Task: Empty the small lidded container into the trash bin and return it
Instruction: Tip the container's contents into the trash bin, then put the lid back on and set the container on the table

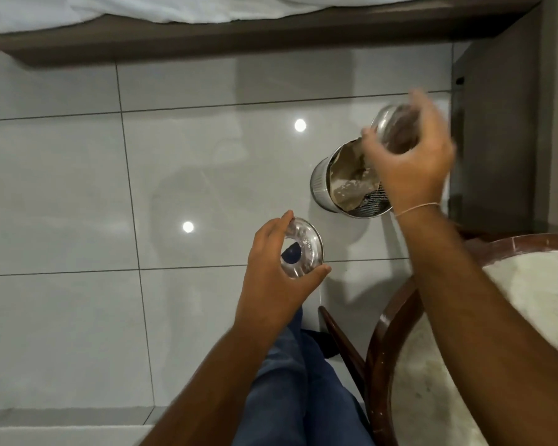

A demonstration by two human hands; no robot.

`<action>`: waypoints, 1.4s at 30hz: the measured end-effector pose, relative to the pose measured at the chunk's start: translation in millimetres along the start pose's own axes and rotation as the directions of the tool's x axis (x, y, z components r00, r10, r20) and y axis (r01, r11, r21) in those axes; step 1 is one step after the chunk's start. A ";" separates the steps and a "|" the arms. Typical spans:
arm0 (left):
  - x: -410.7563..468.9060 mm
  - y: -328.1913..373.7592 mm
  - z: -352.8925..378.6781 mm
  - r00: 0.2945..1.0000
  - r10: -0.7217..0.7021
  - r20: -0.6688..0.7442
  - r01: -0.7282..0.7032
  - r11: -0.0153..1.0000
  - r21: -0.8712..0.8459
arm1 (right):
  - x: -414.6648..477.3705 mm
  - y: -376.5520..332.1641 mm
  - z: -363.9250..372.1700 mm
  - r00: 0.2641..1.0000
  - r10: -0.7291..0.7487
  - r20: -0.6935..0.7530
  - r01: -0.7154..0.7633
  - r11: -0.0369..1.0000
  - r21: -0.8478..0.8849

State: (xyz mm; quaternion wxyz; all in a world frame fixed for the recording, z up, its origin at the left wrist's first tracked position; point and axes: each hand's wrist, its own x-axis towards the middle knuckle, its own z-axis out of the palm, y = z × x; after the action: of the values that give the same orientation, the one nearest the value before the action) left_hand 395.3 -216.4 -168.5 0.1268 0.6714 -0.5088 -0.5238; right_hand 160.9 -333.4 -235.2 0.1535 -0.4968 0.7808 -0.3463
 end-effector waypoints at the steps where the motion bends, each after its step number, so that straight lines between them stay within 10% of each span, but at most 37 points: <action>1: 1.2 -1.3 0.5 1.000 0.009 -0.002 -0.009 1.000 0.017 | 4.5 2.4 0.7 0.994 -0.077 -0.083 0.079 0.997 0.016; 7: 1.0 -2.7 8.4 0.998 0.063 0.008 -0.064 0.996 0.069 | -35.4 34.5 29.5 0.933 0.281 0.226 -0.249 0.955 -0.160; 19: -4.4 1.7 24.9 0.997 0.078 0.008 -0.078 0.996 0.052 | -5.1 -13.8 -35.9 0.957 -0.077 -0.279 0.099 0.993 0.063; 24: -3.7 1.7 27.1 0.998 0.061 0.016 -0.062 0.997 0.041 | -33.1 14.3 3.0 0.912 0.310 0.268 -0.270 0.947 -0.176; 30: -5.1 9.6 28.0 0.998 0.067 -0.014 -0.067 0.997 0.026 | -1.4 6.7 -34.8 0.985 0.170 -0.012 -0.164 0.964 0.210; 33: -8.8 31.5 35.7 0.993 0.114 -0.003 -0.114 0.993 0.016 | -22.8 2.2 -75.0 0.769 0.565 0.301 -0.589 0.440 0.678; 35: -11.1 50.8 42.5 0.986 0.166 0.011 -0.166 0.986 0.007 | -40.6 10.4 -103.3 0.608 0.570 0.553 -0.716 0.092 0.692; 42: -32.8 119.4 87.0 0.861 0.403 0.311 -0.430 0.903 0.018 | -126.1 50.4 -176.5 0.549 0.530 0.646 -0.696 -0.138 0.705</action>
State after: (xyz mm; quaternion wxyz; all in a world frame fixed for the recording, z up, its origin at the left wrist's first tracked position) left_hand 259.4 -211.8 -102.2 0.1290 0.4629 -0.6772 -0.5571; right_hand 82.0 -140.2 -157.5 0.6108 0.1086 0.5279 -0.5800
